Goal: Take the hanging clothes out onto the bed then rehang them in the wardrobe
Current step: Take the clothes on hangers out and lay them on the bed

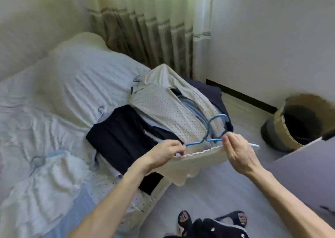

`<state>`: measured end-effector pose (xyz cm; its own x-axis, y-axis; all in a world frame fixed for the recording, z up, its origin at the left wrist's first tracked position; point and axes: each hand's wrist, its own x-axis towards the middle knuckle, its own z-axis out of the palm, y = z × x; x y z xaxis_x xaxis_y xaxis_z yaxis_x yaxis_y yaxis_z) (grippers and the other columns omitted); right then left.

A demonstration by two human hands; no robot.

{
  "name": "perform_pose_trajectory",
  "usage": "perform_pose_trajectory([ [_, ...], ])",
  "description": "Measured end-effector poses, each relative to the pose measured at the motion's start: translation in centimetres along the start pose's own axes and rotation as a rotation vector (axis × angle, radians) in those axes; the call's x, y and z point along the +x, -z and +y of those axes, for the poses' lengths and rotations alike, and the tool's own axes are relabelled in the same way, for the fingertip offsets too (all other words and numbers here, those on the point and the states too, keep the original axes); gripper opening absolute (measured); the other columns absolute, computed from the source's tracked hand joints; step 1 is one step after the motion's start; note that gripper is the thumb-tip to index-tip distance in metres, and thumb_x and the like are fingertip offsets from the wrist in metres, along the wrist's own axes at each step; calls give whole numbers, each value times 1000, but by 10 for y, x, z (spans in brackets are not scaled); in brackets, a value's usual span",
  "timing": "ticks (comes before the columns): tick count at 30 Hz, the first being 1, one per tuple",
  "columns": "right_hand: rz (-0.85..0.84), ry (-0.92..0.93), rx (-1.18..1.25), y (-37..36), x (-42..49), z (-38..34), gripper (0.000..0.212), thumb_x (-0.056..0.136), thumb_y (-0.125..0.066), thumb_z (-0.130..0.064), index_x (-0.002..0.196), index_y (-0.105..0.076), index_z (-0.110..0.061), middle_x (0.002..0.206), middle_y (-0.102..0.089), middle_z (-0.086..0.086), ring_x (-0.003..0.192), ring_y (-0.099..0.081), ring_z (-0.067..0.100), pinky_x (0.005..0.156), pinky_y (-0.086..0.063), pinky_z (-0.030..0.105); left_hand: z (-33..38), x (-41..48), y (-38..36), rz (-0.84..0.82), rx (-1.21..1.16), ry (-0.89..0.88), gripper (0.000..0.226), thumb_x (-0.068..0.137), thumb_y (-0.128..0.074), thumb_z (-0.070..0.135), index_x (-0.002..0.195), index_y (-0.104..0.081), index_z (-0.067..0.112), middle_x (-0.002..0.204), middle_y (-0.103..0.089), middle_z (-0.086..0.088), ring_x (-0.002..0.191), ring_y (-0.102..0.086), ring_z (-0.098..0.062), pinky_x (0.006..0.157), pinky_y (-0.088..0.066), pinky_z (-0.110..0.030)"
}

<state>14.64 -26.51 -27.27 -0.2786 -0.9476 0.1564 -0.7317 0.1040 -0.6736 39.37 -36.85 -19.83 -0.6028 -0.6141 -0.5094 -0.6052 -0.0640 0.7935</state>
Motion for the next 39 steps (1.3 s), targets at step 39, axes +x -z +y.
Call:
perform_pose_trajectory([
  [39, -693, -53, 218, -173, 263, -154, 35, 92, -63, -47, 106, -53, -17, 97, -70, 9, 81, -70, 26, 78, -58, 46, -126, -80, 252, 1069, -271, 231, 59, 62, -66, 73, 59, -68, 14, 66, -65, -5, 71, -56, -14, 74, -36, -33],
])
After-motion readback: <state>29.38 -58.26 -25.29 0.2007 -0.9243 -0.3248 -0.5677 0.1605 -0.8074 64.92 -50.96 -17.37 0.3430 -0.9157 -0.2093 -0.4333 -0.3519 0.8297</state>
